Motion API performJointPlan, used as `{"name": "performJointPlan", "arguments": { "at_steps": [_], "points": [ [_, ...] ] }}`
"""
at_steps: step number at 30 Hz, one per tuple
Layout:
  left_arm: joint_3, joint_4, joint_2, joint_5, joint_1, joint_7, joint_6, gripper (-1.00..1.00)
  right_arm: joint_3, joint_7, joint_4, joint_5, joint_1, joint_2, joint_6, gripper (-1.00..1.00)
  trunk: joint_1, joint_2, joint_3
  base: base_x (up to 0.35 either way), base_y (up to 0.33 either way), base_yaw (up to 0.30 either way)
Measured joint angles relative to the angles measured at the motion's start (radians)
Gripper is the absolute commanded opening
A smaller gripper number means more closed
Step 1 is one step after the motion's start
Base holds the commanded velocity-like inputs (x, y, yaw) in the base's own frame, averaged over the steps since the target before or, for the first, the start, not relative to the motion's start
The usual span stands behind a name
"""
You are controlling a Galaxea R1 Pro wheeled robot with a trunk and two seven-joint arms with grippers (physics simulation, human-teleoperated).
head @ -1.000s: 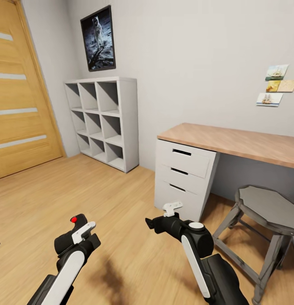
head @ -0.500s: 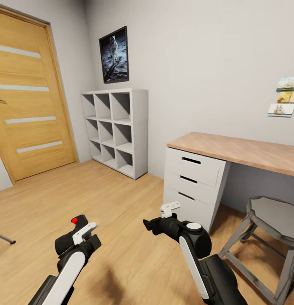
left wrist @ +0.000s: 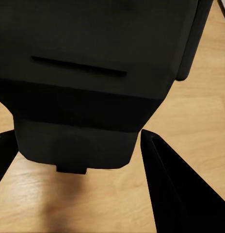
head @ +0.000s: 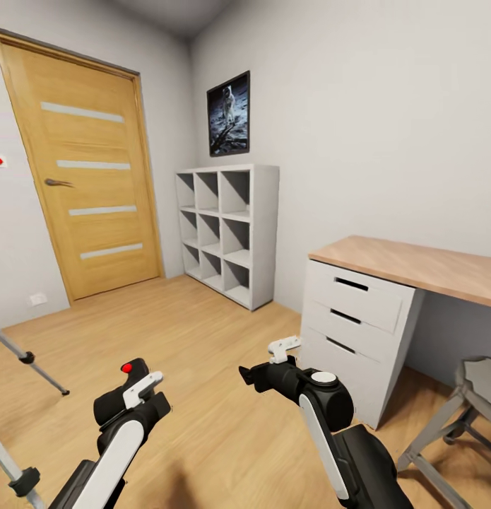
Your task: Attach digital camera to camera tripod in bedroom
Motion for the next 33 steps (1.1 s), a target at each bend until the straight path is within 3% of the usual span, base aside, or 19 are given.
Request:
{"name": "performJointPlan", "arguments": {
  "at_steps": [9,17,33],
  "points": [
    [-0.012,0.003,-0.001,-0.002,-0.001,0.0,0.004,-1.0,0.0,0.001,0.0,0.0,0.0,0.0,0.0,1.0,-0.035,0.063,0.028,0.0,0.0,0.181],
    [-0.03,0.003,0.0,-0.006,-0.002,0.0,0.005,-1.0,0.0,0.001,0.0,0.0,0.0,0.0,0.0,1.0,-0.065,0.119,0.053,0.0,0.0,0.027],
    [-0.034,0.004,0.0,-0.007,-0.002,0.0,0.005,-1.0,0.001,0.0,0.0,0.0,0.0,0.0,0.0,1.0,-0.127,0.231,0.103,0.0,0.0,0.005]
  ]
}}
